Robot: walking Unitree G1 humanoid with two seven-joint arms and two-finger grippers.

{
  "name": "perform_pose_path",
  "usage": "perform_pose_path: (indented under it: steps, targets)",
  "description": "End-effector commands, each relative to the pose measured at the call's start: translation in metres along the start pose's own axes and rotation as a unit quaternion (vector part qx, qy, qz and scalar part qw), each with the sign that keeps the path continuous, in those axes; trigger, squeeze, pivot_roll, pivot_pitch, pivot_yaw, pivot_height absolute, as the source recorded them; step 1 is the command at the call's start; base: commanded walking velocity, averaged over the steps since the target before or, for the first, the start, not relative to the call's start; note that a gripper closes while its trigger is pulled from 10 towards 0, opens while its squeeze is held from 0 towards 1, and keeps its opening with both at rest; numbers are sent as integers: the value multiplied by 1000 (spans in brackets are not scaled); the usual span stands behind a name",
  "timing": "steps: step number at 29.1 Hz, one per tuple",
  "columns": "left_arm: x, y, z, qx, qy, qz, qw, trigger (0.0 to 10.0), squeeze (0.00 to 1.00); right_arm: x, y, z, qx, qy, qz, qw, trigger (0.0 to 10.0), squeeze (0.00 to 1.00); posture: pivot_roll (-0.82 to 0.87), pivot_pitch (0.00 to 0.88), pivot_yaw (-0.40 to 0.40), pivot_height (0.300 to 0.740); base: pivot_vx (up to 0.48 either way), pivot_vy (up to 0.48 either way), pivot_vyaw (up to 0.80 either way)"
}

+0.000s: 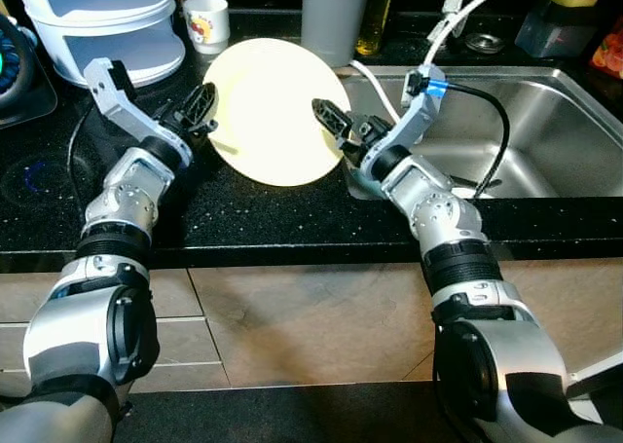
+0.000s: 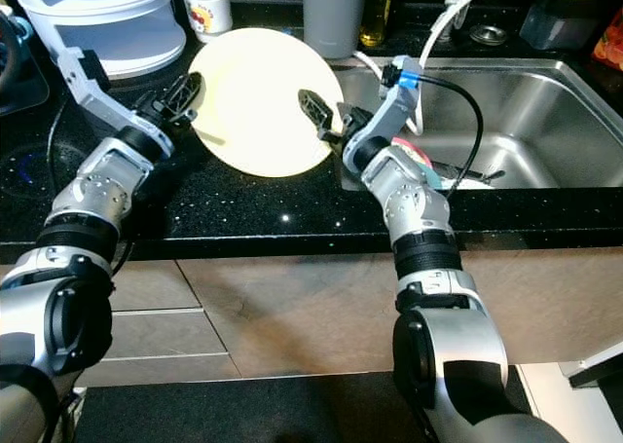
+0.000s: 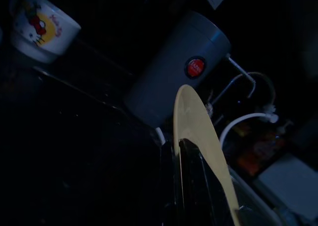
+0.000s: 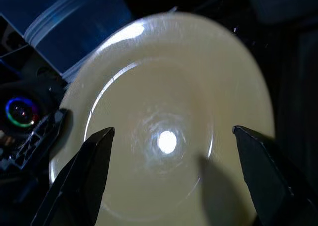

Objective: Kitchen organization

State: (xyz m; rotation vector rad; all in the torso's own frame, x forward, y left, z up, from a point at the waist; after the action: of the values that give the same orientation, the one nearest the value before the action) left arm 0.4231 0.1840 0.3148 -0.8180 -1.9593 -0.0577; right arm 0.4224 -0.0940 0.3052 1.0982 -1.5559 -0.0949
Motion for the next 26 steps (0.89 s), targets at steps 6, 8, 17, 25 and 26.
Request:
perform_pose_path:
  steps: [6,8,17,25,26]
  targets:
    - [7,-1,2,-16,-32,30,999,0,0,1,-5,4,-8,-5,-12,1000,10000,0,7,203,12,740,0,0,0]
    - [7,-1,2,-18,-32,31,999,0,0,5,-7,5,-12,-15,-13,1000,10000,0,7,203,12,740,0,0,0]
    - [6,-5,2,-42,-23,31,998,0,0,26,-18,13,-36,-57,7,998,10000,0,6,206,11,740,0,0,0]
    - [7,-8,2,-58,-23,44,997,0,0,11,-14,12,-13,-24,-9,1000,10000,0,8,204,14,740,0,0,0]
    - [7,-8,2,-58,-23,44,997,0,0,11,-14,12,-13,-24,-9,1000,10000,0,8,204,14,740,0,0,0]
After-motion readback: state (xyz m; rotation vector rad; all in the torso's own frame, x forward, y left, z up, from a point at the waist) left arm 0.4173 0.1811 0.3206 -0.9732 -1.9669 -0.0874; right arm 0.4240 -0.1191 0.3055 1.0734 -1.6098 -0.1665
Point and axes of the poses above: a point about 5 cm out from each wrist's last joint towards the gripper, its own z axis pointing back from the gripper into the wrist, its own x axis along the axis of the wrist's last joint, y = z × x, the point moved 2 cm from there along -z, pointing out of the wrist towards the gripper, and after that the axes turned 12 degrees about -z, right-handed, at the moved point
